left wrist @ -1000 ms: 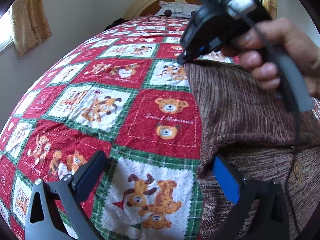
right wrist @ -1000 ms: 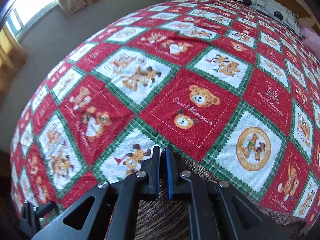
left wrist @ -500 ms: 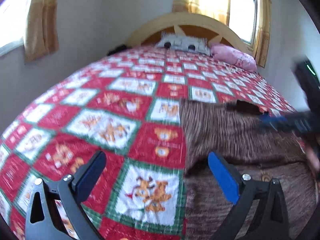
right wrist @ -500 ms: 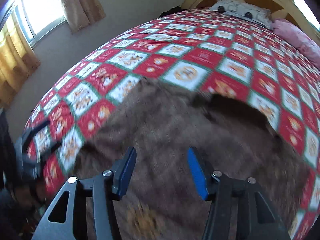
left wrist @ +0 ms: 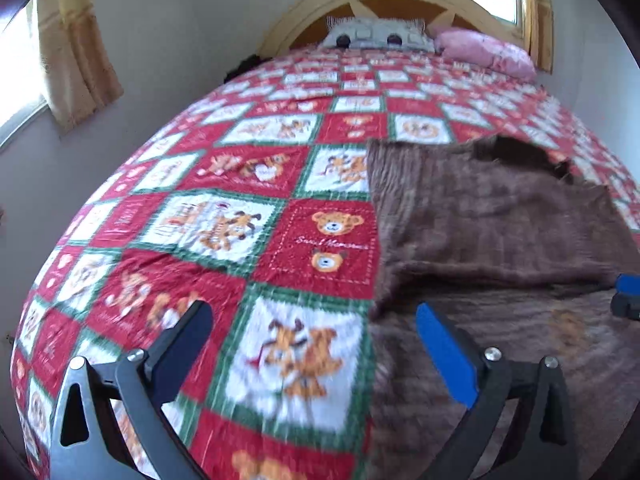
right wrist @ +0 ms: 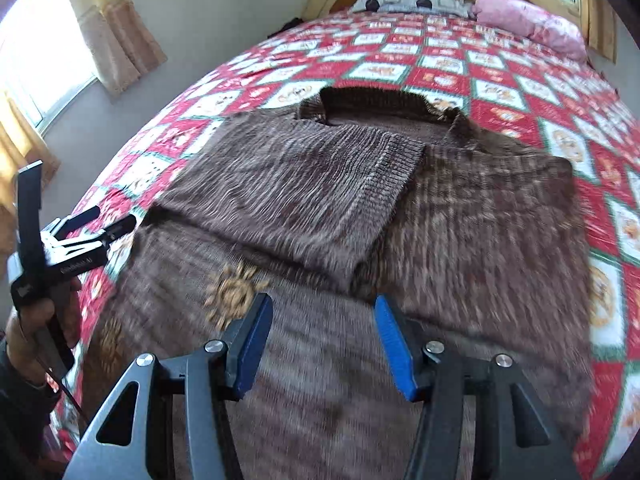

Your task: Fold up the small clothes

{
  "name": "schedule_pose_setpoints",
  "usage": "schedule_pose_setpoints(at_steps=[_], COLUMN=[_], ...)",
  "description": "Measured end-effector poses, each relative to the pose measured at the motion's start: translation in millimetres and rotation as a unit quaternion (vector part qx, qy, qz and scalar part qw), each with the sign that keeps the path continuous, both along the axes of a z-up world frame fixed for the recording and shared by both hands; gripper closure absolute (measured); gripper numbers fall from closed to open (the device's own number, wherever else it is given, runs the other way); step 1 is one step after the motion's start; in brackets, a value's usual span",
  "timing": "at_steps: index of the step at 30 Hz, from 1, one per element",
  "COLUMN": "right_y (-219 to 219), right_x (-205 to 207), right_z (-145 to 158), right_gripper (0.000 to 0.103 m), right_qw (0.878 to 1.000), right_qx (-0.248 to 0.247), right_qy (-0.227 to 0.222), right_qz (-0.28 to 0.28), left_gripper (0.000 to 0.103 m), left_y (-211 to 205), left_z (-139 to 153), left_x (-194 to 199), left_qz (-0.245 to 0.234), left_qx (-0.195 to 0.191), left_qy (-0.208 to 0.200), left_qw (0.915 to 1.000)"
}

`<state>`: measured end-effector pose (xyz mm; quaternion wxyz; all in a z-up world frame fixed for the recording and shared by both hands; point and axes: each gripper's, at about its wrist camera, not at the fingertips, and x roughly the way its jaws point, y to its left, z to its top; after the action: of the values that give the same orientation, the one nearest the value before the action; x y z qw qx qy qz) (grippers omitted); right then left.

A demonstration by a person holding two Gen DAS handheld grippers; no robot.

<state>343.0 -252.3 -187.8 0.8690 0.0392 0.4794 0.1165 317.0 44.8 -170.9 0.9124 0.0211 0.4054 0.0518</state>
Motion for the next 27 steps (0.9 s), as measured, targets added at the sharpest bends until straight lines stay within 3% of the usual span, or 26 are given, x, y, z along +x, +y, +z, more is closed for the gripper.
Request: schedule_pose_setpoints(at_steps=[9, 17, 23, 27], right_y=[-17, -26, -36, -47], right_x=[-96, -183, -237, -264], right_z=[30, 32, 22, 14], right_gripper=[0.046, 0.046, 0.046, 0.046], right_qw=[0.998, 0.996, 0.995, 0.993], right_qx=[-0.033, -0.049, -0.043, -0.04], right_qy=[-0.051, -0.059, -0.049, -0.044], right_qz=[-0.026, -0.051, -0.081, -0.103], left_gripper=[0.0, 0.0, 0.0, 0.0], left_y=[-16, -24, -16, -12], left_z=[24, 37, 23, 2], left_x=[-51, -113, -158, -181], left_qz=[-0.037, -0.072, -0.085, -0.085], left_qx=[-0.02, -0.033, -0.046, -0.032], left_qy=[-0.031, -0.052, -0.039, -0.022], left_qw=[0.9986, 0.9955, 0.9946, 0.9956])
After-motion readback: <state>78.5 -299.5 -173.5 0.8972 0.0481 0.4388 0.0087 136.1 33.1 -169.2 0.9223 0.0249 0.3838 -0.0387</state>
